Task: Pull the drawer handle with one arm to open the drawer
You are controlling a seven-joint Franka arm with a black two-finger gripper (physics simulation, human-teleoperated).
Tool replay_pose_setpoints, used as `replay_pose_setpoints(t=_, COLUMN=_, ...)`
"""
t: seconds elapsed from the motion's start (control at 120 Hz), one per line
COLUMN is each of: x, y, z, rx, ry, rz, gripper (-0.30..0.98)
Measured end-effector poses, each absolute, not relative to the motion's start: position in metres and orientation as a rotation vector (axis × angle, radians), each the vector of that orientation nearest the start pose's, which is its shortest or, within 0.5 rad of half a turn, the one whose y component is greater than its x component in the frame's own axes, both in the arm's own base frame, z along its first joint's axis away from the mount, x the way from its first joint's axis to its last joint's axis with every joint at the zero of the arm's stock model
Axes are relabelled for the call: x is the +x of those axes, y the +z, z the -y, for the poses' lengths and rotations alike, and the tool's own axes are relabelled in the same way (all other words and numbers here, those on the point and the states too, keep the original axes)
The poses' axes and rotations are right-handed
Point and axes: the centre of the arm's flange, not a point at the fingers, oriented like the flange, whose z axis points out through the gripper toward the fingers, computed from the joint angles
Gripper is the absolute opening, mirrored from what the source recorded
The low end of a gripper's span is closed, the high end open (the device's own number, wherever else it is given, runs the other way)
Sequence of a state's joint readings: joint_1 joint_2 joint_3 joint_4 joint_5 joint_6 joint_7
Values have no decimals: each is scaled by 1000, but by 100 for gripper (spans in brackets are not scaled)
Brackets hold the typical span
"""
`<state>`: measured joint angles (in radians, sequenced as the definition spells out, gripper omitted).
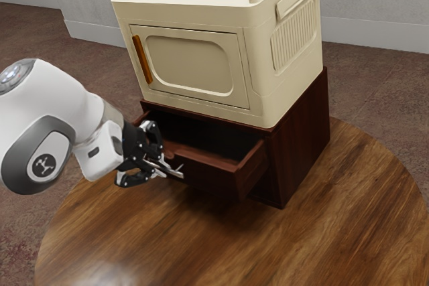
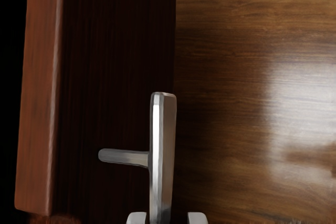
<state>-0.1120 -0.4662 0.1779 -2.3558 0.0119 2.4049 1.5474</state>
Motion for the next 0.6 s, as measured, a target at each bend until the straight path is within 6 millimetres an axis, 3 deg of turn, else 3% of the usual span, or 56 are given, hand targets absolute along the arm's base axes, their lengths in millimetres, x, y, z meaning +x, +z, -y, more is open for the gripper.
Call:
replay_pose_setpoints(t=0.317, x=396, y=553, z=-47, rx=-2027, ry=-588, rz=-1857, gripper=0)
replay_pose_setpoints(t=0.6, x=382, y=552, z=-46, rx=-2025, ry=-591, rz=-1864, gripper=0)
